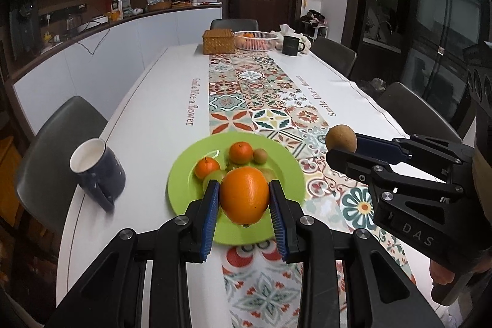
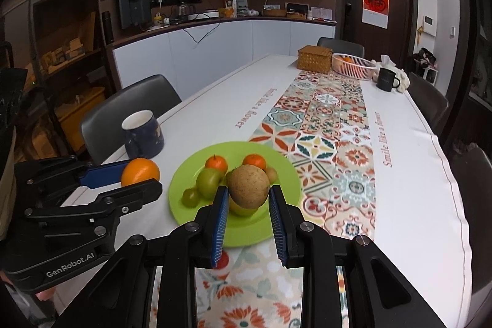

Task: Organize fruits
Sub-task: 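Place the orange on the green plate with the left tool while the right tool places the kiwi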

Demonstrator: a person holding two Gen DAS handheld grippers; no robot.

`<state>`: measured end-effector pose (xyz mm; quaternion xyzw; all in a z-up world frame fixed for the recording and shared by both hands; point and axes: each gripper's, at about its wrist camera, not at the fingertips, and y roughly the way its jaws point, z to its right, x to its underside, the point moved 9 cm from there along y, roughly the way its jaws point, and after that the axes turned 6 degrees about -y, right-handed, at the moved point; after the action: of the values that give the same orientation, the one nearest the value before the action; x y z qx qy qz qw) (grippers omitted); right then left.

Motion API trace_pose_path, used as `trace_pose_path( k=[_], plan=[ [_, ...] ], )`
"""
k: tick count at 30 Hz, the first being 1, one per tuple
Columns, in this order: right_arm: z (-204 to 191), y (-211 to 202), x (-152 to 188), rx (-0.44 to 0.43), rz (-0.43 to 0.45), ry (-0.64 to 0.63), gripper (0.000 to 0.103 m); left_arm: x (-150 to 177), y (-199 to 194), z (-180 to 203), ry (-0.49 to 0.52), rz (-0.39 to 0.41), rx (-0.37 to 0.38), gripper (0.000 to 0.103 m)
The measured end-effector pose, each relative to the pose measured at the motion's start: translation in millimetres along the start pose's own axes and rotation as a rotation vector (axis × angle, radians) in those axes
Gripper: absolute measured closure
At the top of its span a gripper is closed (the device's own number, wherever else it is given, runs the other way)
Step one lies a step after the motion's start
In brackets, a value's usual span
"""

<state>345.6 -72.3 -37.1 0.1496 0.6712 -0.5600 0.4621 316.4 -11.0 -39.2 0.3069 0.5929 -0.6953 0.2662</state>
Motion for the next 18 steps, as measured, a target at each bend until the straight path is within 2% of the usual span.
trace_pose_path(
  k=[10, 18],
  plan=[
    [7, 50, -10, -0.023, -0.08, 0.016, 0.075, -21, 45, -16, 0.019, -0.032, 0.016, 0.071],
    [14, 93, -2, -0.025, -0.166, 0.037, 0.075, -25, 90, -27, 0.012, -0.105, 0.021, 0.071]
  ],
)
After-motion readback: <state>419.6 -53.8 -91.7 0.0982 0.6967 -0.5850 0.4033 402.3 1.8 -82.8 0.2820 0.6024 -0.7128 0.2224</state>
